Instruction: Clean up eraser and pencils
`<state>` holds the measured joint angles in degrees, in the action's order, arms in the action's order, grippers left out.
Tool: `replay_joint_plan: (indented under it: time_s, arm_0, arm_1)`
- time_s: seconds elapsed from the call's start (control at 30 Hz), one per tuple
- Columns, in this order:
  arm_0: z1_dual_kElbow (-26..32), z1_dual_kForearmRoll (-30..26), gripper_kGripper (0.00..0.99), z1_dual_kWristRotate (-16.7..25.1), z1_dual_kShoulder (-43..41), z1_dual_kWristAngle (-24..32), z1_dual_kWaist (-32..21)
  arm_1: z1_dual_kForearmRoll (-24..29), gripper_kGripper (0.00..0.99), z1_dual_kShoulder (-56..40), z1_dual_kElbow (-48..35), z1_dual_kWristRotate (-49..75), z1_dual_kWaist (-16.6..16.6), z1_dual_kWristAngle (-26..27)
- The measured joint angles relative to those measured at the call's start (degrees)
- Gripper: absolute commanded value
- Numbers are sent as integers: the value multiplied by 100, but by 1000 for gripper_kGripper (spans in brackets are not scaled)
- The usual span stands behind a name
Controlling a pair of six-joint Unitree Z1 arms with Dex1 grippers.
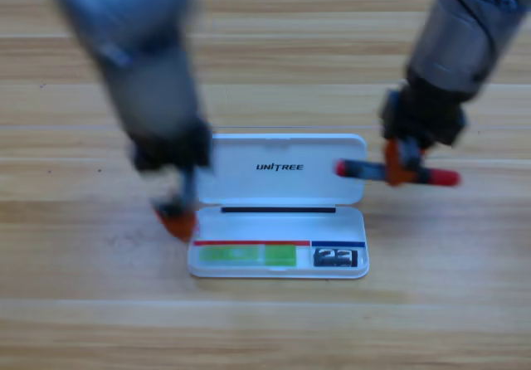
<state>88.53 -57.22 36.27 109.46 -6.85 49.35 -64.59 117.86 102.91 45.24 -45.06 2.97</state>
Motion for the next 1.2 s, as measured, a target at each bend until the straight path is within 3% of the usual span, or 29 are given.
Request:
replay_joint_plan:
  time_s: [0.17,0.3,0.43,0.57,0.6,0.63,0.7,0.73,1.03,1.13,1.2]
  arm_0:
    - [-526,23,990,530,-1049,285,-1028]
    - [-1148,467,990,687,-1161,455,-1623]
    - [-1717,998,990,707,-1155,545,-1776]
    - [-1907,1154,990,707,-1150,643,-1801]
    - [-1913,1162,990,707,-1149,647,-1805]
    - [-1913,1172,990,707,-1146,647,-1808]
    - [-1913,1174,990,707,-1135,647,-1809]
    - [-1913,1174,990,707,-1126,647,-1809]
    - [-1913,1193,990,708,-1004,647,-1809]
    - [-1906,1207,980,708,-961,647,-1811]
    - [-1828,1221,922,725,-926,647,-1843]
  arm_1:
    - [-210,0,614,1028,-115,-351,0]
    - [-226,0,1237,1480,-116,-558,0]
    - [-232,0,1625,1767,-116,-691,-3]
    - [-232,0,1817,1879,-116,-730,-6]
    - [-232,83,1852,1902,-116,-733,-6]
    - [-232,295,1881,1906,-116,-734,-8]
    - [-232,811,1889,1932,-116,-736,-10]
    - [-232,911,1889,1947,-117,-736,-11]
    - [-232,976,1781,1909,-299,-738,32]
    - [-232,985,1338,1438,-348,-740,453]
    - [-232,988,821,1025,-410,-749,869]
